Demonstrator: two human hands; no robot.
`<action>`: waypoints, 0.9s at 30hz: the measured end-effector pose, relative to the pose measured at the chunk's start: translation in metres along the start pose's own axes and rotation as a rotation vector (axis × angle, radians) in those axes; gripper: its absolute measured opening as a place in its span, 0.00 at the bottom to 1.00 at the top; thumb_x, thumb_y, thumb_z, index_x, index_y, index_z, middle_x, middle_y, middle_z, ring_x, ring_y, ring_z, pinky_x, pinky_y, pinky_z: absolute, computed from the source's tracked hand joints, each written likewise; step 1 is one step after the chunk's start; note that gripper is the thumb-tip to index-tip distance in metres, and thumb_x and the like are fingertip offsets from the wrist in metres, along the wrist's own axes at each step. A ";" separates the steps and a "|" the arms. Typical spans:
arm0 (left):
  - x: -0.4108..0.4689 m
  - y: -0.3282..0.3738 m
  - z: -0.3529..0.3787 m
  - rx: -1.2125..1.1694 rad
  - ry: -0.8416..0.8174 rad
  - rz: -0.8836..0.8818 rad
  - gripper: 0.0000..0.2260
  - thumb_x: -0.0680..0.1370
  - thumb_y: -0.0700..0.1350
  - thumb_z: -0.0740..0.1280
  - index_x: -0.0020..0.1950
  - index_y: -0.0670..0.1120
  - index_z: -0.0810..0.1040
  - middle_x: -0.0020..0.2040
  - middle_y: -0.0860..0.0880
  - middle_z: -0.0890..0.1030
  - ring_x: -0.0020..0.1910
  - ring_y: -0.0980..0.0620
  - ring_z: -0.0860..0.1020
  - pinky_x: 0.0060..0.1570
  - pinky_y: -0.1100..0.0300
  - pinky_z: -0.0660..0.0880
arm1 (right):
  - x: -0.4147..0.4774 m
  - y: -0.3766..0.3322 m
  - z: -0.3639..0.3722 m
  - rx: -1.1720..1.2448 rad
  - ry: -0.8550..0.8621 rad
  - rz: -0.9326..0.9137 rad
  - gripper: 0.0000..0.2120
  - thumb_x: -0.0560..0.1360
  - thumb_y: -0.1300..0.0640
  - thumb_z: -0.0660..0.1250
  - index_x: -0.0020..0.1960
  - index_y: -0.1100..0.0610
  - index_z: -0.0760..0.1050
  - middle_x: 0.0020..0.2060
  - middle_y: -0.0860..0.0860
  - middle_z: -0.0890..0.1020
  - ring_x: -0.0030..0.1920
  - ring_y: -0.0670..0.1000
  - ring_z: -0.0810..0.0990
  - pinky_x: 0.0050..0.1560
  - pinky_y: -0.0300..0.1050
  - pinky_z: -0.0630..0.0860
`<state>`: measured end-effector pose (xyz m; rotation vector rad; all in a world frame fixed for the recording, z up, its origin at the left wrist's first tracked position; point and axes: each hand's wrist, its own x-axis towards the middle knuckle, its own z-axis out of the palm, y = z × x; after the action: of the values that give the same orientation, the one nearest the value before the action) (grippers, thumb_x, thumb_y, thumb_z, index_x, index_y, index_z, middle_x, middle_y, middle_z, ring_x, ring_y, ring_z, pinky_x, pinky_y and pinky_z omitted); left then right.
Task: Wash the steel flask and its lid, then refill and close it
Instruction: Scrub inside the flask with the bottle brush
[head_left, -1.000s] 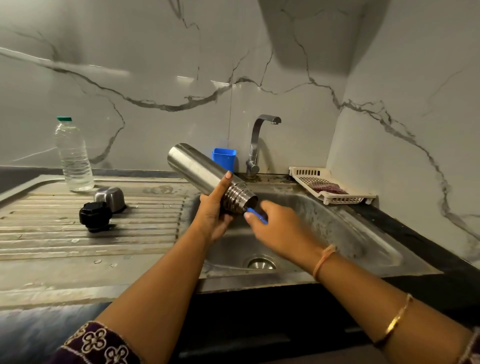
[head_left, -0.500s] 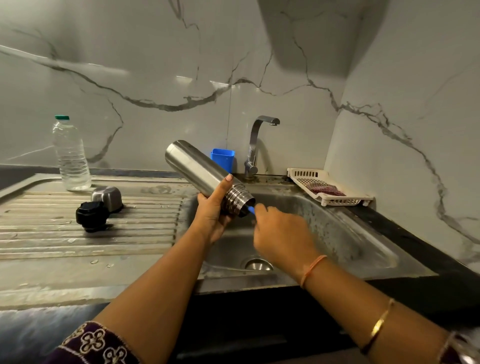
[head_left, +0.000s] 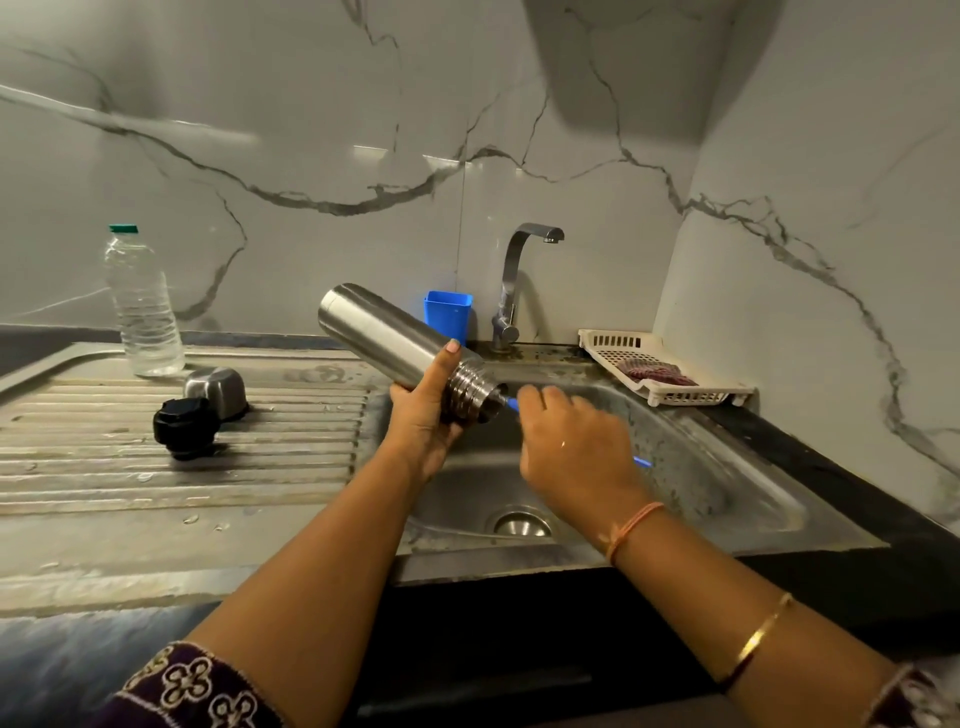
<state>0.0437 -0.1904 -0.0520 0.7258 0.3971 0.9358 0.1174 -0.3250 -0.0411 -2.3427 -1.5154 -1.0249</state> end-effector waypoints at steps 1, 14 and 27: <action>0.000 0.001 0.000 -0.011 0.003 0.003 0.37 0.68 0.47 0.74 0.71 0.46 0.59 0.61 0.42 0.77 0.52 0.46 0.81 0.40 0.53 0.81 | -0.003 -0.004 0.003 -0.054 0.060 -0.047 0.07 0.70 0.60 0.67 0.48 0.58 0.76 0.34 0.53 0.77 0.28 0.53 0.76 0.23 0.40 0.62; 0.005 0.001 -0.005 0.027 0.049 0.004 0.37 0.68 0.49 0.75 0.71 0.45 0.60 0.59 0.42 0.78 0.52 0.46 0.82 0.42 0.52 0.81 | -0.014 0.007 0.003 -0.047 0.041 -0.100 0.11 0.77 0.53 0.59 0.38 0.56 0.73 0.30 0.51 0.73 0.22 0.52 0.71 0.21 0.40 0.61; 0.001 0.000 -0.002 0.066 0.038 -0.022 0.37 0.68 0.49 0.75 0.70 0.43 0.60 0.59 0.41 0.78 0.51 0.45 0.82 0.38 0.53 0.81 | -0.013 0.003 -0.002 0.059 -0.098 -0.065 0.07 0.76 0.54 0.61 0.46 0.56 0.76 0.31 0.50 0.74 0.27 0.51 0.73 0.26 0.40 0.61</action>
<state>0.0433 -0.1895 -0.0535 0.7635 0.4702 0.9200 0.1161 -0.3375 -0.0469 -2.3494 -1.6441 -0.8784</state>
